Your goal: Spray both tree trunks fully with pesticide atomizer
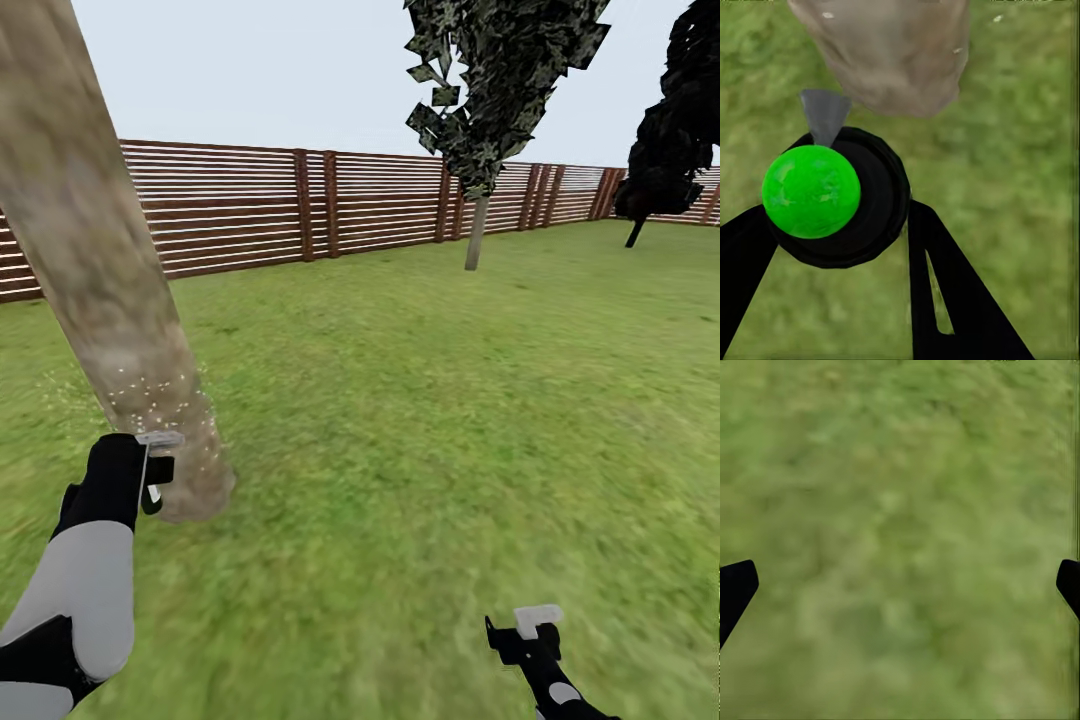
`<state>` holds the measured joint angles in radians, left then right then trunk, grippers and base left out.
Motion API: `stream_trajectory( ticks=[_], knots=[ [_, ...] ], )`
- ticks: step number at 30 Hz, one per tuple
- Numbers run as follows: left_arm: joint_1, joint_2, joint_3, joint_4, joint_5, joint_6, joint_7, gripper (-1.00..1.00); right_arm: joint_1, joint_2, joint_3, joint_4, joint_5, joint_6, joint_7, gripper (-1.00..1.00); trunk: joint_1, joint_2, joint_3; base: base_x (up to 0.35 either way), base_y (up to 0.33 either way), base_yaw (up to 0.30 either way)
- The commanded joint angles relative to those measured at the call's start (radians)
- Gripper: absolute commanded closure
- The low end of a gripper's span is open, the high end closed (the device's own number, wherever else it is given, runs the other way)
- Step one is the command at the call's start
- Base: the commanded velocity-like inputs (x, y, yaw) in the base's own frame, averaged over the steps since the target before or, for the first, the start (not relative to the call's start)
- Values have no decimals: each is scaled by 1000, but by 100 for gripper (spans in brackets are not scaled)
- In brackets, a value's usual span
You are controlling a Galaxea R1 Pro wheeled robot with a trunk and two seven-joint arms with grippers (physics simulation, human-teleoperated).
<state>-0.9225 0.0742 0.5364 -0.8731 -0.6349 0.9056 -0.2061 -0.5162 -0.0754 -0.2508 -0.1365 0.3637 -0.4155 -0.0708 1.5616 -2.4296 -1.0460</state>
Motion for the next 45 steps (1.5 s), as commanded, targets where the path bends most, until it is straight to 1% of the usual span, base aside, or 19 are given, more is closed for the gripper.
stream_trajectory(
  ticks=[1,8,11,17,18,21,23,24,27,29,32,35,36,37,38,41,43,44,45],
  knots=[
    [-1,-1,2,-1,-11,3,-10,100,-1,0,-5,2,11,-3,-4,-100,0,0,-1,163,-242,4],
    [0,-18,3,-1,-11,3,-10,100,-1,0,-5,2,11,-3,-4,-100,0,0,-1,205,-223,0],
    [4,-17,5,0,-11,2,-10,100,-1,0,-5,2,11,-3,-4,-100,0,0,-1,191,-225,0],
    [85,-2,12,-5,-13,-3,-12,100,-1,0,-5,2,12,-3,-3,-100,0,0,-1,47,-264,0],
    [100,3,13,-6,-15,-3,-12,100,-1,0,-5,2,12,-3,-4,-100,0,0,-1,-96,-235,0],
    [127,44,14,-4,-13,-4,-12,100,-1,0,-5,2,12,-3,-3,-100,0,0,-1,-142,8,0],
    [130,60,33,0,-11,-6,-12,100,-1,0,-5,2,12,-3,-3,-100,0,0,-1,-58,186,23],
    [131,58,37,0,-10,-16,-12,100,-1,0,-5,2,12,-3,-3,-100,0,0,-1,-15,70,151],
    [131,44,41,4,-7,-117,-11,100,-1,0,-5,2,12,-3,-3,-100,0,0,-1,-4,18,243],
    [131,32,42,20,1,-127,-11,100,-1,0,-5,2,12,-3,-3,-100,0,0,-1,0,2,273],
    [131,26,42,28,33,-134,-10,100,-1,0,-5,2,12,-3,-4,-100,0,0,-1,0,0,275],
    [133,26,42,30,40,-138,-10,100,-1,0,-5,2,12,-3,-4,-100,0,0,-1,0,0,276],
    [147,25,42,34,41,-162,-10,100,-1,0,-5,2,12,-3,-4,-100,0,0,-1,0,0,276],
    [173,26,42,47,41,-248,-9,100,-1,0,-5,2,12,-3,-4,-100,0,0,-1,0,0,275],
    [183,27,43,66,41,-295,-10,100,-1,0,-5,2,12,-3,-4,-100,0,0,-1,-64,0,181],
    [189,27,42,98,42,-323,-15,100,-1,0,-6,2,11,-3,-6,-100,0,0,-1,-278,0,32],
    [210,28,42,113,41,-331,-25,100,-1,0,-7,-2,10,-3,-8,-100,0,0,-1,-332,0,3],
    [213,29,42,116,42,-344,-28,100,-1,0,-8,-4,10,-3,-6,-100,0,0,-1,-336,0,1],
    [216,30,41,117,43,-378,-30,100,-1,0,-8,-7,12,-2,-5,-100,0,0,-1,-336,0,0]
  ],
)
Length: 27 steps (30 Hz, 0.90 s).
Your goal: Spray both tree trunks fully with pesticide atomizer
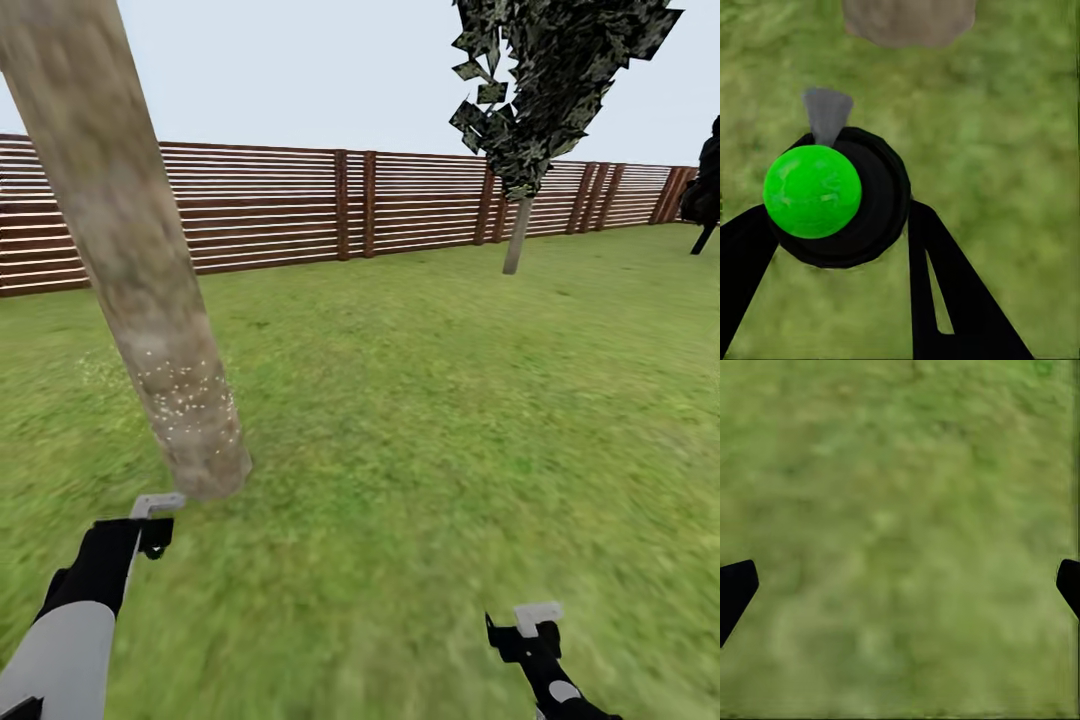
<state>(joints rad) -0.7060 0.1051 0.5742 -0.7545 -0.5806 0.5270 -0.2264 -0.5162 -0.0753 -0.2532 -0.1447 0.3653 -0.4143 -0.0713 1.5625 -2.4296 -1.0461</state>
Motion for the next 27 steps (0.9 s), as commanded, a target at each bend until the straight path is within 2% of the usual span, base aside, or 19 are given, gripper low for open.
stream_trajectory(
  ticks=[1,2,3,4,5,6,7,9,11,12,13,16,19,21,22,23,25,26,27],
  knots=[
    [1,2,3,3,-11,-34,-15,100,-1,1,-4,-7,13,-2,-2,-100,-1,0,-1,-337,0,0],
    [3,7,1,22,-15,-73,-48,100,-1,2,-1,-39,16,4,1,-100,-1,0,-1,-337,0,0],
    [11,14,-4,49,-21,-102,-112,100,-1,4,5,-83,37,22,15,-100,-1,0,-1,-337,0,0],
    [23,31,-10,67,-27,-141,-197,100,-1,8,25,-133,81,59,59,-100,-1,0,-1,-337,0,0],
    [30,50,-18,77,-37,-188,-282,100,-1,11,52,-180,131,106,129,-100,-1,0,-1,-337,0,0],
    [35,72,-32,86,-58,-247,-396,100,-5,14,78,-239,183,174,258,-100,-1,0,-1,-337,0,0],
    [38,83,-38,90,-81,-278,-471,100,-9,18,87,-278,203,212,349,-100,-1,0,-1,-337,0,0],
    [50,92,-43,94,-160,-324,-628,100,-13,48,95,-348,223,250,505,-100,-1,0,-1,-337,0,0],
    [55,93,-45,95,-256,-416,-761,100,-15,88,101,-392,230,260,615,-100,-1,0,-1,-305,0,0],
    [57,92,-45,96,-298,-461,-808,100,-16,102,131,-410,232,263,667,-100,-1,0,-1,-162,0,0],
    [58,91,-45,97,-329,-485,-834,100,-17,112,195,-436,231,265,728,-100,-1,0,-1,-66,0,0],
    [78,86,-55,106,-422,-512,-862,100,-21,124,289,-484,227,267,785,-100,-1,0,-1,-24,0,0],
    [88,83,-60,119,-464,-517,-872,100,-22,126,302,-493,226,267,793,-100,-1,0,-1,-1,0,0],
    [89,82,-102,141,-477,-518,-880,100,-22,127,307,-494,227,266,801,-100,-1,0,-1,0,0,0],
    [89,82,-141,146,-479,-517,-881,100,-22,136,308,-495,228,266,804,-100,-1,0,-1,0,0,0],
    [89,81,-171,149,-478,-517,-882,100,-22,145,310,-495,229,266,806,100,-1,0,-1,0,0,0],
    [89,78,-196,151,-479,-517,-882,100,-22,154,314,-500,231,265,814,100,-1,0,-1,0,0,0],
    [89,75,-201,151,-479,-517,-883,100,-23,156,333,-512,231,266,835,100,-1,0,-1,0,0,0],
    [89,70,-207,151,-480,-518,-883,100,-23,157,377,-533,232,268,876,100,-1,0,-1,0,0,0]
  ],
)
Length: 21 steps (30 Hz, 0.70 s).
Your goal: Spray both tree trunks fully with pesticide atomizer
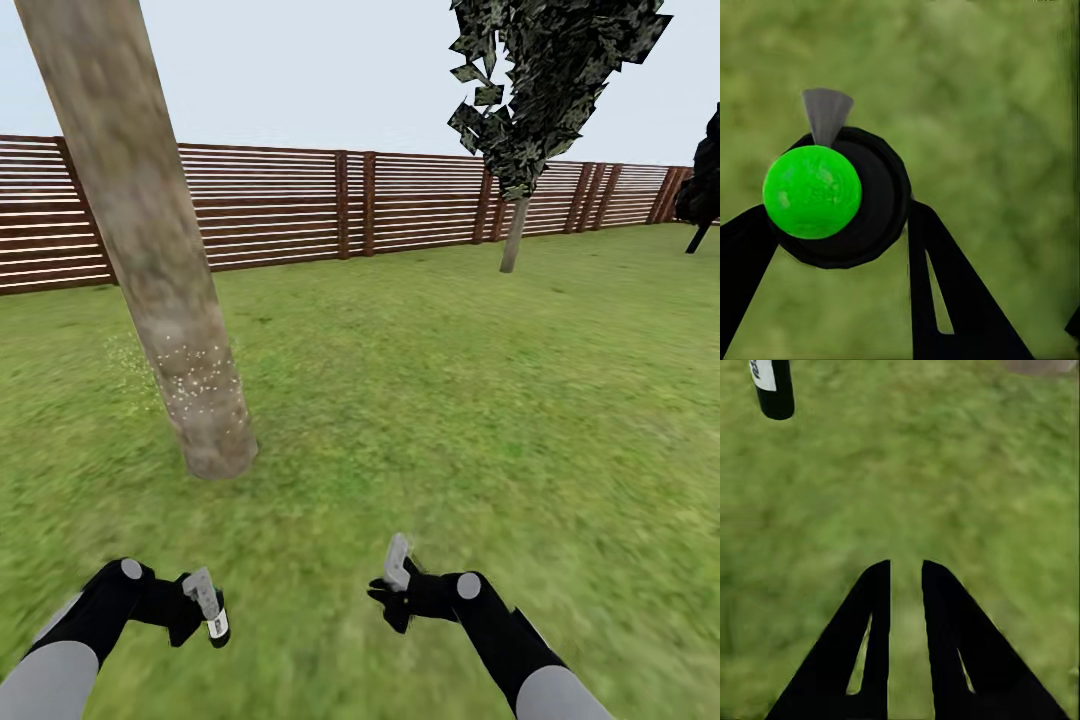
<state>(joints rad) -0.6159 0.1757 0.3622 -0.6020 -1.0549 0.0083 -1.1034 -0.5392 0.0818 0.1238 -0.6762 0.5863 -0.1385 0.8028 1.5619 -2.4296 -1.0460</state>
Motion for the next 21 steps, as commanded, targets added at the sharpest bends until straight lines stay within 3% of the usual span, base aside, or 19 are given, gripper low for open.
stream_trajectory(
  ticks=[1,5,8,13,21],
  knots=[
    [-1,-4,3,-1,-6,1,-6,100,-1,1,30,-14,12,-3,25,100,0,0,-1,0,0,0],
    [-1,-39,-12,-2,-9,1,-6,100,-1,2,115,-76,11,38,74,100,0,0,-1,0,0,0],
    [-1,-56,-97,-2,-7,1,-6,100,-2,3,132,-117,9,61,119,100,0,0,-1,0,0,0],
    [-1,-120,-194,-2,-7,-21,-5,100,-2,14,134,-126,9,65,127,100,0,0,-1,0,0,0],
    [-1,-161,-213,-1,-5,-60,-7,100,-2,30,134,-166,9,66,162,100,0,0,-1,0,0,0]
  ],
)
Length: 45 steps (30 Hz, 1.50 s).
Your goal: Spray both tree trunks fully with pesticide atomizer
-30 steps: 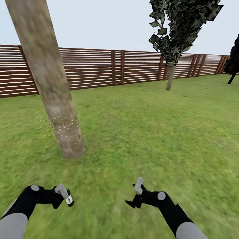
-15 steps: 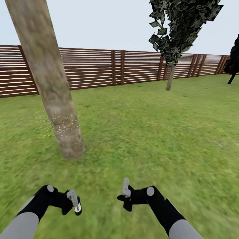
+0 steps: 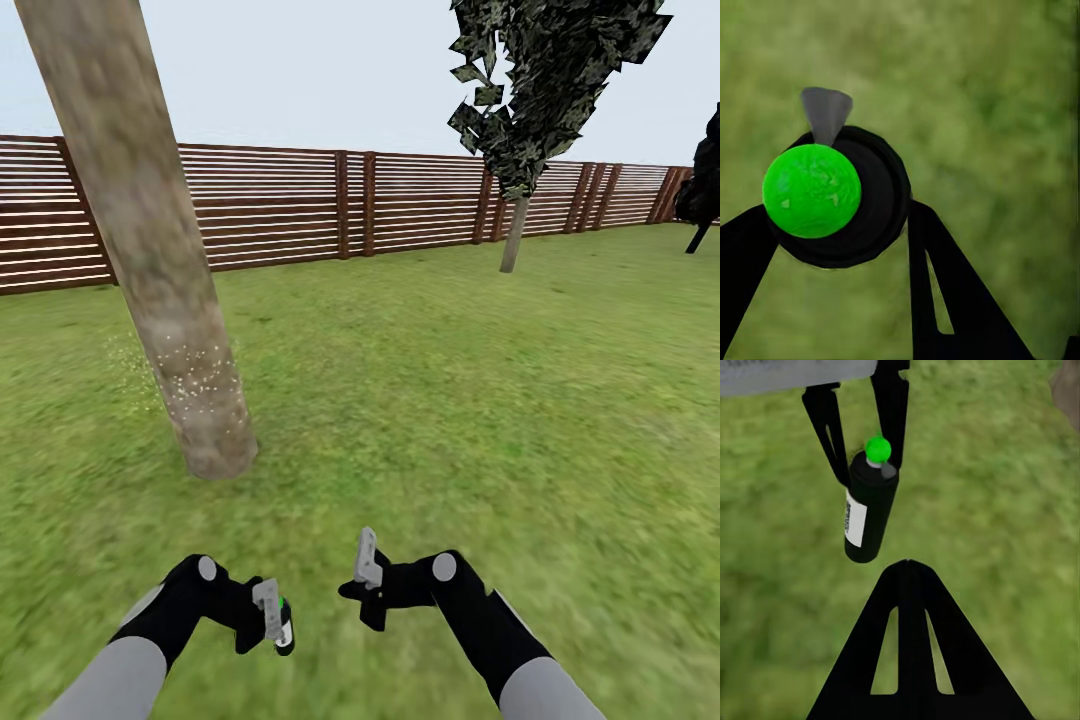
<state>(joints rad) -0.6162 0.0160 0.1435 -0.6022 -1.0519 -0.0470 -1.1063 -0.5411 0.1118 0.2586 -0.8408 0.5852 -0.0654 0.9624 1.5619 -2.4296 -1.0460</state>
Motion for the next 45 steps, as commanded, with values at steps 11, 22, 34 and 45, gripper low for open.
stream_trajectory(
  ticks=[11,22,34,45],
  knots=[
    [-1,-48,-30,19,-3,-46,-64,100,0,-1,-1,0,13,-8,2,100,0,0,-1,0,0,0],
    [-3,-80,-29,5,2,-78,-70,100,0,-1,-2,0,13,-8,2,100,0,0,-1,0,0,0],
    [-6,-102,-30,3,81,-83,-73,100,0,-3,-3,3,13,-8,2,100,0,0,-1,0,0,0],
    [-6,-105,-30,1,94,-85,-108,100,0,-7,-4,3,15,-8,2,100,0,0,-1,0,0,0]
  ],
)
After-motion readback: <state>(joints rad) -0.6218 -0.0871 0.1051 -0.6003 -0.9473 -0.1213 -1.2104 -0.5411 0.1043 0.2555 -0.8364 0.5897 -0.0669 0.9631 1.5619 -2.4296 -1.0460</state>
